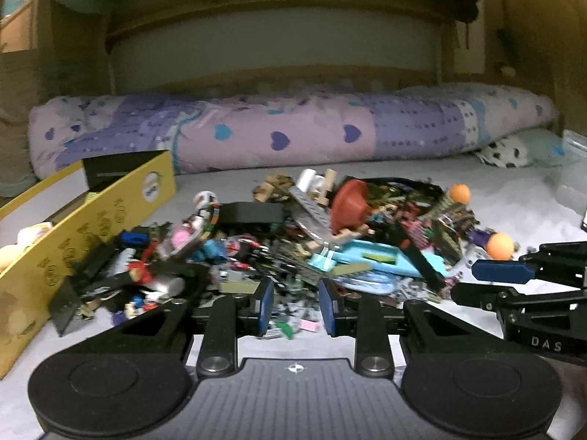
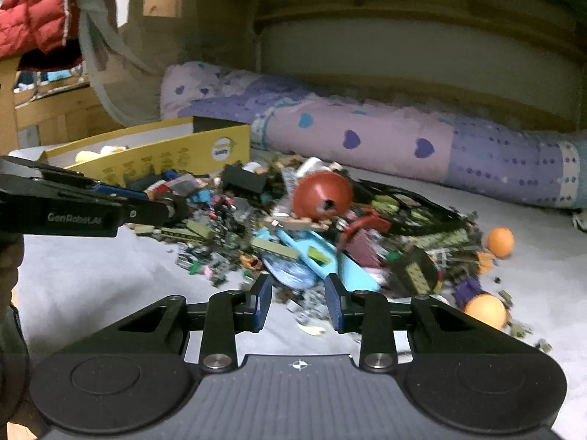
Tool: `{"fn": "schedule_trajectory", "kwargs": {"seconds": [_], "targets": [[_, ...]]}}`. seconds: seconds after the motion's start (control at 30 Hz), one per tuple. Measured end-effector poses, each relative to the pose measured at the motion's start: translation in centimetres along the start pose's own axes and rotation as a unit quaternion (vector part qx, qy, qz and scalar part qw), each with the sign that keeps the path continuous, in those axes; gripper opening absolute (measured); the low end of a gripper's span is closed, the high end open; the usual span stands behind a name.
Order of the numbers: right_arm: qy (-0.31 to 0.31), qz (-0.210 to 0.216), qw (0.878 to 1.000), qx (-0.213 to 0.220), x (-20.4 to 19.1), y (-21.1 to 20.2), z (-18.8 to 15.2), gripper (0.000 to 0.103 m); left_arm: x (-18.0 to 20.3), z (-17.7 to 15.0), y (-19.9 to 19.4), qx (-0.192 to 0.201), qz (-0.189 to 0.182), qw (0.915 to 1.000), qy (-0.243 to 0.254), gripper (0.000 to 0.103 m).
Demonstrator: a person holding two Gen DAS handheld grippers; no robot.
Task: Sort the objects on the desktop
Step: 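Withdraw the open left gripper from the box back over the heap, then lower the left gripper into the heap and close on a brick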
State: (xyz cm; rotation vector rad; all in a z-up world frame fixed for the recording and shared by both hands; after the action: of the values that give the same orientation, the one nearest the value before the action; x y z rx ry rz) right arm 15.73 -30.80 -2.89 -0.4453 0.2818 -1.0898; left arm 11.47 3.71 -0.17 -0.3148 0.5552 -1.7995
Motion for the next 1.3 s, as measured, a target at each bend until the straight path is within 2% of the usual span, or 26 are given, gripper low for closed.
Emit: {"fn": "schedule_trajectory", "kwargs": {"seconds": [0.23, 0.53, 0.8, 1.2, 1.3], "targets": [[0.013, -0.017, 1.0, -0.012, 1.9, -0.2, -1.3, 0.033, 2.2, -0.1, 1.3, -0.016, -0.024, 0.9995, 0.014, 0.03], [0.0, 0.015, 0.999, -0.047, 1.0, 1.5, -2.4, 0.033, 4.7, -1.4, 3.9, -0.039, -0.066, 0.9959, 0.048, 0.025], [0.011, 0.011, 0.998, -0.067, 1.2, 2.5, -2.9, 0.033, 6.0, -2.2, 6.6, -0.057, -0.083, 0.9935, 0.054, 0.024], [0.018, 0.018, 0.997, -0.068, 1.5, 2.3, -3.1, 0.033, 6.8, -2.5, 8.9, -0.084, -0.07, 0.9919, 0.064, 0.024], [0.017, 0.02, 0.997, -0.067, 1.5, 2.3, -3.1, 0.033, 6.9, -2.4, 9.3, -0.091, -0.069, 0.9913, 0.065, 0.021]]}}
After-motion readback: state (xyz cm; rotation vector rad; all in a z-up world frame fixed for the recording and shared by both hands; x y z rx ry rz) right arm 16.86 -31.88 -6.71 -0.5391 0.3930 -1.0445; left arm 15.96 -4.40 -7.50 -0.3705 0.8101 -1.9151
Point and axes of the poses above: each gripper's, at about its wrist camera, not at the fingertips, and y roughly the way its jaws point, x to its right, z to its top, the point moved 1 cm from there along y, roughly the way its jaws point, and after that the axes turned 1 degree about -z, right-handed, at the moved point
